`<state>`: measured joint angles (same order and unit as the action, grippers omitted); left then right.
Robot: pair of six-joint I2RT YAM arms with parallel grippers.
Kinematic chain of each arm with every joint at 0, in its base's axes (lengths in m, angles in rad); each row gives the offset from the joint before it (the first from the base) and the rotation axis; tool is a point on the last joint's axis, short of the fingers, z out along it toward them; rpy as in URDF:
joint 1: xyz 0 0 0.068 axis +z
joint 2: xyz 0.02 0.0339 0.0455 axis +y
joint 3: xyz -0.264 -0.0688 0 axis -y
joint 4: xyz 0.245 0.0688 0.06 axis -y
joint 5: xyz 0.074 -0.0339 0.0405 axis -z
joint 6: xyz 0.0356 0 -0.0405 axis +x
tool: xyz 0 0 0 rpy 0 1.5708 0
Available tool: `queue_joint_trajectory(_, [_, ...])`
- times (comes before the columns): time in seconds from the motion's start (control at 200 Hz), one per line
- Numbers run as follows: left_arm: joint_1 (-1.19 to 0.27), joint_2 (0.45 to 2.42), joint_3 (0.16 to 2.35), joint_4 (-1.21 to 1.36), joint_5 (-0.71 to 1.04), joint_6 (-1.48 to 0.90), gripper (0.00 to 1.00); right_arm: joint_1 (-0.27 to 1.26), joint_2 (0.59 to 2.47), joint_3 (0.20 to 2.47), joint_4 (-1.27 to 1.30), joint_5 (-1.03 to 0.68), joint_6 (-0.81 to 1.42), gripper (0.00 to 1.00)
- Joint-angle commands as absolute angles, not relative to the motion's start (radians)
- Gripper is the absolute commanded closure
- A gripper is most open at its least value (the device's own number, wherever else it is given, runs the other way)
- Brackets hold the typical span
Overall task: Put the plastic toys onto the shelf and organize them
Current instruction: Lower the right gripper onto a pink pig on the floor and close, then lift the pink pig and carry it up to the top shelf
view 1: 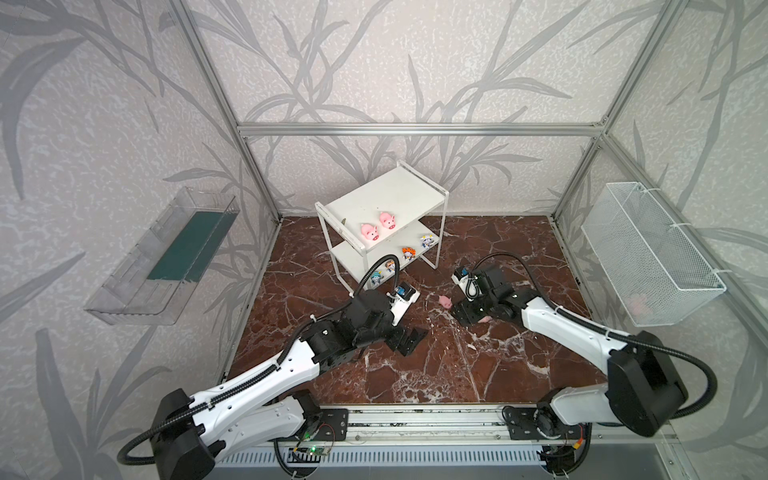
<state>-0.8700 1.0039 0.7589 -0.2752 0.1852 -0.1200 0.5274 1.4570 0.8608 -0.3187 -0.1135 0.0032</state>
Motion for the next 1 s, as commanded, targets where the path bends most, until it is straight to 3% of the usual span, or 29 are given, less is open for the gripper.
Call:
queue_joint_trajectory(0.0, [-0.878, 0.985, 0.784, -0.288, 0.184, -0.095, 0.01, 0.527, 1.558, 0.921, -0.239, -0.122, -0.025, 0.19])
queue_joint_trajectory(0.095, [-0.879, 0.971, 0.775, -0.287, 0.173, -0.091, 0.01, 0.517, 1.656, 0.994, -0.260, -0.134, -0.019, 0.26])
queue_joint_trajectory(0.32, [-0.885, 0.952, 0.769, -0.297, 0.157, -0.091, 0.01, 0.514, 1.811, 1.111, -0.300, -0.146, -0.021, 0.29])
queue_joint_trajectory(0.52, [-0.887, 0.937, 0.766, -0.298, 0.143, -0.086, 0.01, 0.513, 1.884, 1.160, -0.347, -0.147, -0.016, 0.43])
queue_joint_trajectory(0.745, [-0.887, 0.942, 0.764, -0.290, 0.145, -0.084, 0.01, 0.514, 1.805, 1.111, -0.329, -0.129, -0.006, 0.65])
queue_joint_trajectory(0.995, [-0.889, 0.923, 0.776, -0.318, 0.134, -0.082, 0.01, 0.502, 1.588, 1.123, -0.402, -0.123, -0.020, 0.70])
